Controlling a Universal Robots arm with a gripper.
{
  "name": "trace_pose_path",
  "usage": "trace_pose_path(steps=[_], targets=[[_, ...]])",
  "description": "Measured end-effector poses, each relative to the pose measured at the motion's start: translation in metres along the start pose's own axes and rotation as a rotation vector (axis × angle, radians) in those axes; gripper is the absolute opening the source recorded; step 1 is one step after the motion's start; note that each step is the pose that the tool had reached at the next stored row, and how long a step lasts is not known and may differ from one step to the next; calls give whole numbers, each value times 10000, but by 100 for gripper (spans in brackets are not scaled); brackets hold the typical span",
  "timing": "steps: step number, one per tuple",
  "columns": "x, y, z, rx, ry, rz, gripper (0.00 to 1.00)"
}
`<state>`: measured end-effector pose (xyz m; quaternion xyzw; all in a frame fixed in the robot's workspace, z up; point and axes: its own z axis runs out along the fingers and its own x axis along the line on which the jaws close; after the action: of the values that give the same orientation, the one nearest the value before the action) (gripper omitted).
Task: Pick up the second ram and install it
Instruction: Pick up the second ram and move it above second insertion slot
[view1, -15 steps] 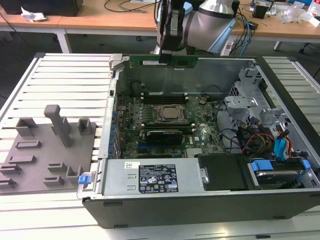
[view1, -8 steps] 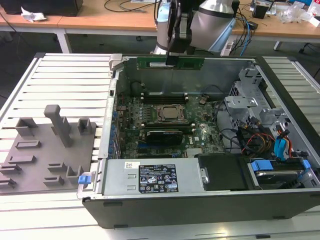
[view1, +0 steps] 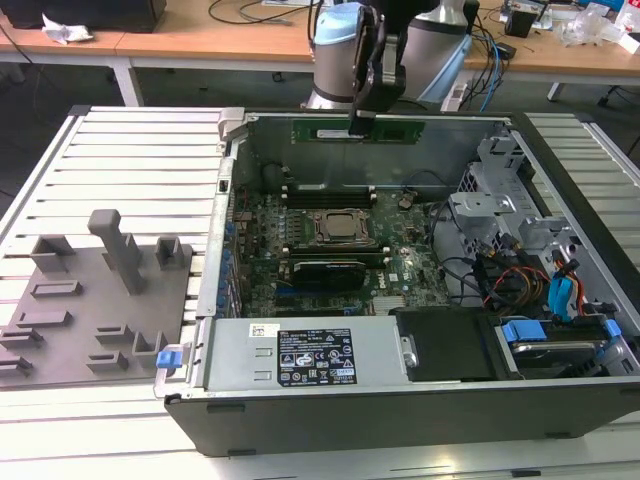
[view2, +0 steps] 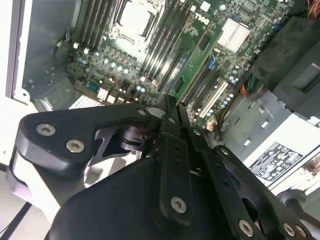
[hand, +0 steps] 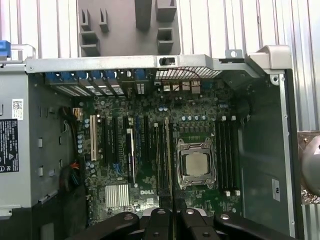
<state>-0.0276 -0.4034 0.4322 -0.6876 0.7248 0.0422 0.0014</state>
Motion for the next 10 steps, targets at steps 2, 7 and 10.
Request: trace_pose_path(steps=[2, 7, 10], targets=[[-2, -43, 10, -2, 0, 1, 13], [-10, -200, 57, -8, 1, 0, 13], [-11, -283, 100, -10, 1, 1, 13]])
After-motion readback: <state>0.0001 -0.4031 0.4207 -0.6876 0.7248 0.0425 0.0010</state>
